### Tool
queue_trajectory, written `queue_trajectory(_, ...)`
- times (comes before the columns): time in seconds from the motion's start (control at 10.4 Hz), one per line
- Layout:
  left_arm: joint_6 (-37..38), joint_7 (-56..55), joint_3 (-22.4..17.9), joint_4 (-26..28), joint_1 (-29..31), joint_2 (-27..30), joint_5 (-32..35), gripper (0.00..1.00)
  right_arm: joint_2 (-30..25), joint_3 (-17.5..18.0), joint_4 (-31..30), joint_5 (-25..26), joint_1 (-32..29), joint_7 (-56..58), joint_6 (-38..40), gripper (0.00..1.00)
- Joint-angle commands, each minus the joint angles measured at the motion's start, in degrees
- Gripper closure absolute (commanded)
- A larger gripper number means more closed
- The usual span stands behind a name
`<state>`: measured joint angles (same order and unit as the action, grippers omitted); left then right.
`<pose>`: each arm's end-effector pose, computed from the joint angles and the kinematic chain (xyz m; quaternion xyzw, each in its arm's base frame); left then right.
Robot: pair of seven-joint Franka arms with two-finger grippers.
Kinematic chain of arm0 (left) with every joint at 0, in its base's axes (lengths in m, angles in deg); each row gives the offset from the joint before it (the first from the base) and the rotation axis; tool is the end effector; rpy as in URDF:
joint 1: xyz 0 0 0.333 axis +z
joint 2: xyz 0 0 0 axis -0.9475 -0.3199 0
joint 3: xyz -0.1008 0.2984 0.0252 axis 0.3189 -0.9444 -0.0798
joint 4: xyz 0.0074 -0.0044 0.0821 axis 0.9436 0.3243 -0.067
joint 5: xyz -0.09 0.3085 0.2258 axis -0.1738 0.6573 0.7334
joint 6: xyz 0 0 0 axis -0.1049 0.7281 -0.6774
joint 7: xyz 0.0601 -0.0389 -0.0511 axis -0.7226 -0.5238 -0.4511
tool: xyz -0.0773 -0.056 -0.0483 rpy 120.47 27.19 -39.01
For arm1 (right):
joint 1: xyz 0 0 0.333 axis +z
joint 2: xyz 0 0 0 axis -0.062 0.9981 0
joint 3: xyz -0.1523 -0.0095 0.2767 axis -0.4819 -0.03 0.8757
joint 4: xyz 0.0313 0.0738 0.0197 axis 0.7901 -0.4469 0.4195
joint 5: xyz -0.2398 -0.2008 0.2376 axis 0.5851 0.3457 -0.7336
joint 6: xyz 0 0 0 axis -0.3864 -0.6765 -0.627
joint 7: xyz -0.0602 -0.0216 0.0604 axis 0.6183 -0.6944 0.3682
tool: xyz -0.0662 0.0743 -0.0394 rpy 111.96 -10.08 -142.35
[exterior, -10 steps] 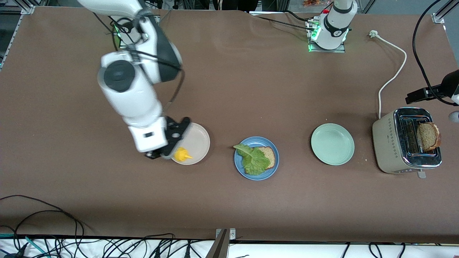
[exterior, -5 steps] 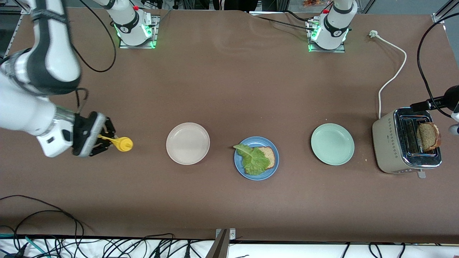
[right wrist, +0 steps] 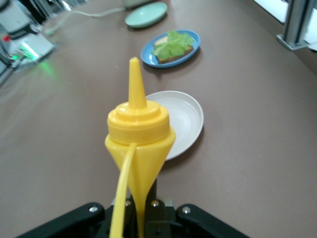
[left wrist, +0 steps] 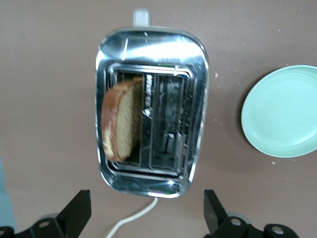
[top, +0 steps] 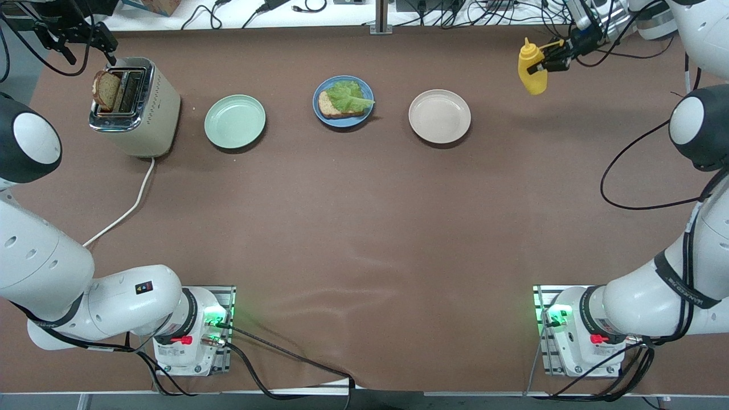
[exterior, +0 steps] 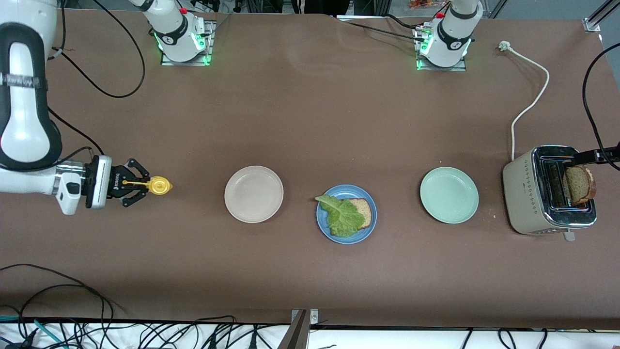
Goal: Make sandwich in blue plate with both arms
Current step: 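Carry the yellow bottle back beside the white plate, then set down the yellow bottle while the left gripper grasps the toaster bread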
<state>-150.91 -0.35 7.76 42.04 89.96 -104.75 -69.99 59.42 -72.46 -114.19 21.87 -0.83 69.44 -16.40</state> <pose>0.6168 0.1848 0.4714 -0.9933 -0.0332 0.0980 0.0509 0.6531 -0.0154 0.3117 -0.7108 -0.5687 -0.2056 0.3592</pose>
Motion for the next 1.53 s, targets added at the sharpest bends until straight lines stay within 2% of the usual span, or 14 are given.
queue_trajectory(0.0,-4.0,5.8,0.7,-1.0,2.5,-2.5,0.7,0.00,6.4,1.1,0.5,-7.2,-4.5,14.1,7.1,1.00)
queue_trajectory(0.19,-8.4,9.5,0.7,-1.0,4.2,-5.1,-0.8,0.00,9.3,1.1,0.7,-8.1,-5.9,20.3,9.4,1.00)
queue_trajectory(0.48,-9.6,12.1,0.7,-1.0,5.8,-7.1,-3.2,0.00,12.2,1.1,0.9,-8.2,-7.4,31.1,11.0,1.00)
queue_trajectory(0.67,-10.1,12.1,0.7,-1.0,5.8,-8.2,-3.2,0.00,14.5,1.3,1.1,-8.6,-9.0,34.0,13.0,1.00)
queue_trajectory(0.86,-10.2,12.1,0.7,-1.0,5.8,-8.3,-3.1,0.00,18.5,1.3,3.0,-11.4,-9.9,35.0,17.3,1.00)
queue_trajectory(1.15,-10.2,12.1,0.6,-1.0,5.9,-9.1,-2.7,0.01,19.9,1.3,3.5,-12.0,-10.6,35.0,17.9,1.00)
queue_trajectory(1.44,-10.3,12.2,0.6,-1.0,6.7,-9.4,-2.7,0.20,21.0,1.3,3.6,-12.9,-11.0,34.4,18.9,1.00)
